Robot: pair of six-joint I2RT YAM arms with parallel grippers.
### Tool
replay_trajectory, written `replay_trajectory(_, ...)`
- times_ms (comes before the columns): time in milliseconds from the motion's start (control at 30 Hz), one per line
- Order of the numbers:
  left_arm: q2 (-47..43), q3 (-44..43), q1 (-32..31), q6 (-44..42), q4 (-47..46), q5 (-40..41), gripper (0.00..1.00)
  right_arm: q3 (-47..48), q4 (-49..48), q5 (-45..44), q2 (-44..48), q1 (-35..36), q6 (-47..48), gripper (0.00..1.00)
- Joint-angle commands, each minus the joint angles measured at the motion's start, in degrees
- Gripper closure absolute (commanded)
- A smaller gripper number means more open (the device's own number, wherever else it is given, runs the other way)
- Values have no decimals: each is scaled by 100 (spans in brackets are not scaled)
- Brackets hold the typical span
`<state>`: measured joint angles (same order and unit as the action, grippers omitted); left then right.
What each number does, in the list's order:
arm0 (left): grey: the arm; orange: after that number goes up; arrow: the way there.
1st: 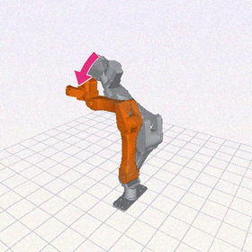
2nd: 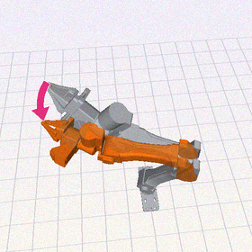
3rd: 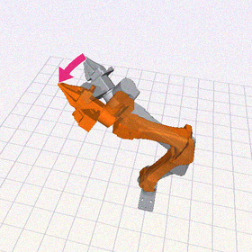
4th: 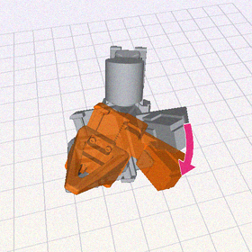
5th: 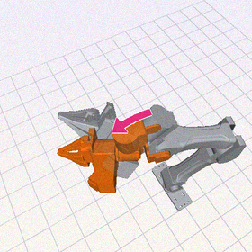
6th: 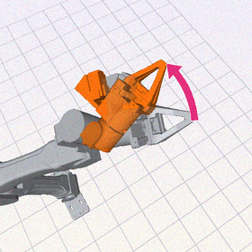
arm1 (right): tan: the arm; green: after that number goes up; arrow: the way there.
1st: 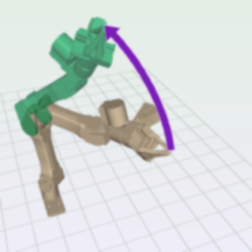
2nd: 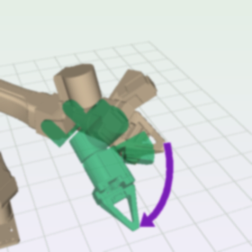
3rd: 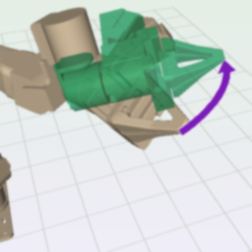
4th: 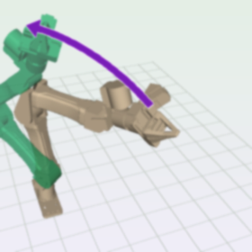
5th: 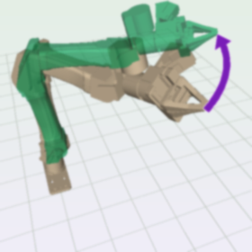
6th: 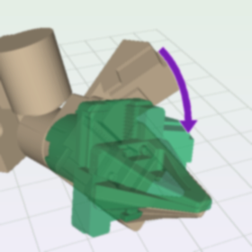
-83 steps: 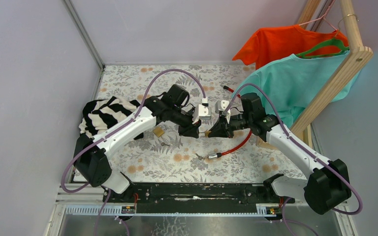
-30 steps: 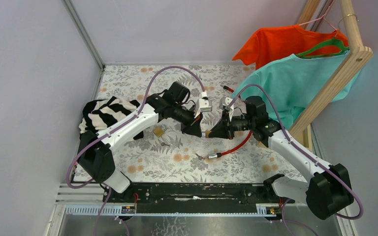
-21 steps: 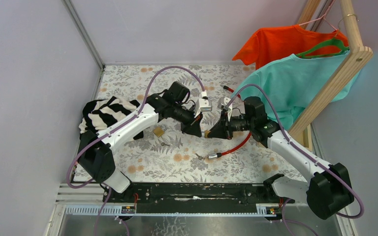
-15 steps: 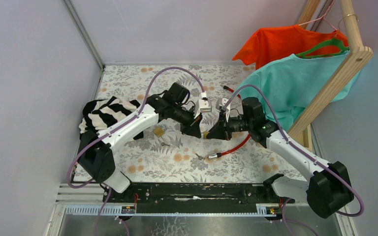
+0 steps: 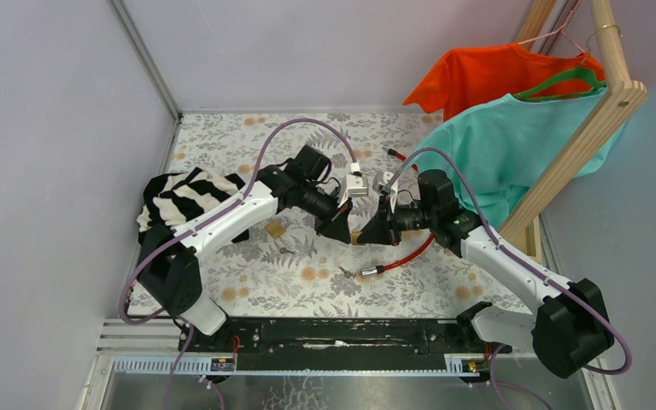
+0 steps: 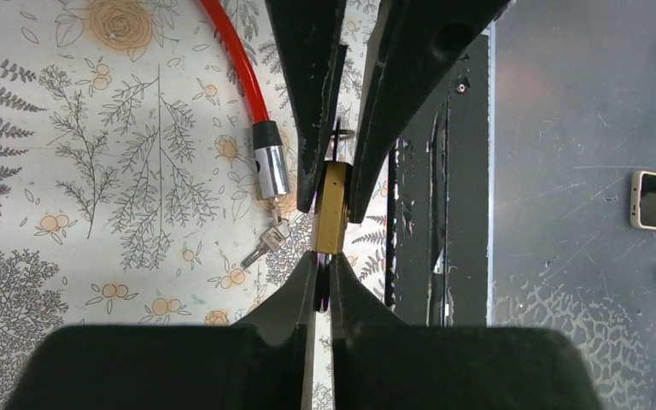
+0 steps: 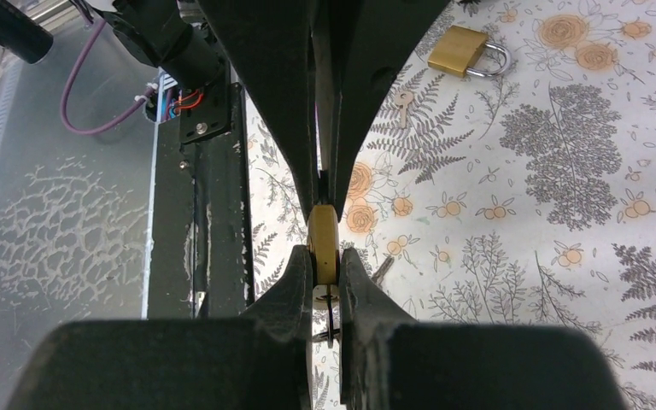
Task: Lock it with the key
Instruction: Lock the lock.
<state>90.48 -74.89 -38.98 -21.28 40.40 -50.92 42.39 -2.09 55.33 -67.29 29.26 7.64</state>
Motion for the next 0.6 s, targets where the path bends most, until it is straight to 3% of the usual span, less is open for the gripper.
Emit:
replay_trajectory(0,162,-201,-551,393,-1649,-1211,100,300,-1565,11,11,387,3,100)
replay_trajectory(267,-330,222,-288,135,-1596,-841,96,427,-875,-152,107,164,642,100)
replay_trajectory(467,-621,257,-6,-477,-973,-451,65,506,-365,-145,163,42,1060,100)
replay_trajectory(567,-700,182,52,-966,-536,-112,54,533,-202,-144,163,29,1209,100)
